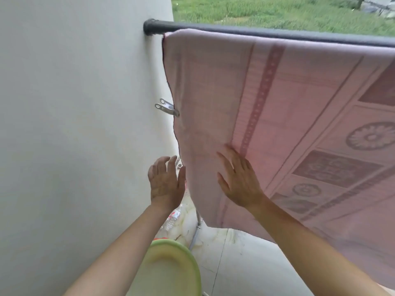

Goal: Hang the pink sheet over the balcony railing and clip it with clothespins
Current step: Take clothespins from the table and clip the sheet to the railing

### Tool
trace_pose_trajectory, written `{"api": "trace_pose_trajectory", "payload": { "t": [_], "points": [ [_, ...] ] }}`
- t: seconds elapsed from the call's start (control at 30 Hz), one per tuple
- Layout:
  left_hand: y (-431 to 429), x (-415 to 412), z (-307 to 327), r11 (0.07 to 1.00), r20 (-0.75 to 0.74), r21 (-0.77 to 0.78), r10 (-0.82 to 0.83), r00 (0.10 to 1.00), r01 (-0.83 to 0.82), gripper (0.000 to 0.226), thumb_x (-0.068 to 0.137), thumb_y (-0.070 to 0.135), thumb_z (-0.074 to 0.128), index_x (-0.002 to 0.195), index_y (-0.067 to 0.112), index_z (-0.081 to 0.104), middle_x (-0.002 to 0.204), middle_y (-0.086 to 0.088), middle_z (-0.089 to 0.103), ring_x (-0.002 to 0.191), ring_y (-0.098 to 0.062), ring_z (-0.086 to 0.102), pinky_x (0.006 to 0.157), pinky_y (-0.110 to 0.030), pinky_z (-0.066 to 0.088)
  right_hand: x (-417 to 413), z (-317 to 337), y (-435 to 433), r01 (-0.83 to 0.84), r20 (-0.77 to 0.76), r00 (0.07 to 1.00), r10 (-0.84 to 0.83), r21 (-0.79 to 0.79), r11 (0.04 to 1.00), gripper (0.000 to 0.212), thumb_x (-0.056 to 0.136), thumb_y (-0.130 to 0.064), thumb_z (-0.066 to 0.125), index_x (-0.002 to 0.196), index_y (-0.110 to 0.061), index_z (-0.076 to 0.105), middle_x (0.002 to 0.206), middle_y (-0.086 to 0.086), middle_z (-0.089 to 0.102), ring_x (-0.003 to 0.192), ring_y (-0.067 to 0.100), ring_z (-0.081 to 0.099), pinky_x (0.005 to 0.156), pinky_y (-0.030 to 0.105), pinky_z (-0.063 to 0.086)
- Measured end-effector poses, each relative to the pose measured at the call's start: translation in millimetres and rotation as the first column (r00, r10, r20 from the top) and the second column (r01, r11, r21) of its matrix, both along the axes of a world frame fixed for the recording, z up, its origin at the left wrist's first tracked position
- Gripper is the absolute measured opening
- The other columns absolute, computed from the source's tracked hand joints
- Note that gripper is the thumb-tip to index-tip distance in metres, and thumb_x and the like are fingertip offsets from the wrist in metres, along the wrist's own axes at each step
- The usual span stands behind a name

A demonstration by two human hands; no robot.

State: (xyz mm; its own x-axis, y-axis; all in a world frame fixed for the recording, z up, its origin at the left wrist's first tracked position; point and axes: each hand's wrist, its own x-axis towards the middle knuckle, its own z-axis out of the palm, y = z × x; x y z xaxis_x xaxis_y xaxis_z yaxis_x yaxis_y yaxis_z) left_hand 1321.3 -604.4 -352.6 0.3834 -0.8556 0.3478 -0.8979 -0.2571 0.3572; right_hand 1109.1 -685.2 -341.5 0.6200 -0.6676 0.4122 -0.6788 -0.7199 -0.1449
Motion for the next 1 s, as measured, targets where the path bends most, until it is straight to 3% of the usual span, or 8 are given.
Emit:
{"api": "trace_pose_trajectory", "payload": {
  "t": [0.27,0.4,0.5,0.6,0.83,1.0],
  "points": [
    [-25.2,-186.0,52.7,0.901,0.115,-0.122,-0.405,0.907,0.417,0.037,0.096,0.037,0.039,0.116,0.012,0.057,0.114,-0.010,0.055,0.106,-0.033,0.049,0.097,-0.045,0.034,-203.8,17.1,38.7,0.363,0.154,0.920,-0.359,0.004,0.932,0.063,0.093,-0.030,0.058,0.148,-0.007,0.039,0.156,0.023,0.030,0.140,0.040,0.036,0.106,0.050,0.039],
    [-15.9,-330.6,78.0,0.795,0.129,-0.184,-0.564,0.816,0.578,0.034,0.094,0.037,0.040,0.111,0.011,0.056,0.113,-0.010,0.055,0.105,-0.034,0.049,0.093,-0.045,0.037,-345.6,33.7,89.3,0.589,0.239,0.783,-0.575,0.014,0.808,0.067,0.093,-0.034,0.058,0.151,-0.008,0.035,0.159,0.022,0.023,0.140,0.042,0.035,0.107,0.051,0.037],
    [6.3,-458.4,92.0,0.691,0.082,-0.249,-0.683,0.726,0.679,0.038,0.094,0.038,0.039,0.116,0.013,0.058,0.122,-0.009,0.055,0.113,-0.032,0.049,0.099,-0.045,0.035,-466.0,45.5,143.0,0.714,0.270,0.667,-0.694,0.032,0.699,0.069,0.093,-0.036,0.058,0.151,-0.009,0.033,0.157,0.022,0.023,0.138,0.042,0.035,0.107,0.052,0.035],
    [35.0,-585.2,105.2,0.559,0.100,-0.258,-0.796,0.598,0.788,0.044,0.096,0.040,0.037,0.127,0.015,0.054,0.135,-0.013,0.050,0.126,-0.034,0.045,0.106,-0.048,0.031,-587.1,62.0,204.5,0.825,0.277,0.541,-0.794,0.007,0.565,0.069,0.091,-0.038,0.058,0.150,-0.011,0.035,0.156,0.021,0.025,0.140,0.038,0.033,0.109,0.050,0.033],
    [87.7,-824.8,136.8,0.316,0.264,-0.142,-0.901,0.343,0.938,0.062,0.096,0.053,0.029,0.148,0.019,0.036,0.158,-0.014,0.023,0.147,-0.032,0.018,0.116,-0.056,0.015,-796.0,91.2,334.3,0.995,0.300,0.101,-0.949,-0.018,0.100,0.073,0.095,-0.051,0.049,0.153,-0.010,0.030,0.159,0.023,0.019,0.142,0.041,0.026,0.115,0.053,0.023],
    [126.4,-981.4,128.7,0.159,0.273,-0.092,-0.945,0.179,0.983,0.066,0.096,0.056,0.027,0.151,0.019,0.027,0.160,-0.016,0.015,0.148,-0.034,0.010,0.116,-0.058,0.012,-913.9,82.0,417.9,0.995,0.290,-0.099,-0.952,0.016,-0.098,0.078,0.094,-0.058,0.042,0.155,-0.013,0.025,0.162,0.021,0.011,0.145,0.037,0.017,0.117,0.053,0.019]
  ]
}}
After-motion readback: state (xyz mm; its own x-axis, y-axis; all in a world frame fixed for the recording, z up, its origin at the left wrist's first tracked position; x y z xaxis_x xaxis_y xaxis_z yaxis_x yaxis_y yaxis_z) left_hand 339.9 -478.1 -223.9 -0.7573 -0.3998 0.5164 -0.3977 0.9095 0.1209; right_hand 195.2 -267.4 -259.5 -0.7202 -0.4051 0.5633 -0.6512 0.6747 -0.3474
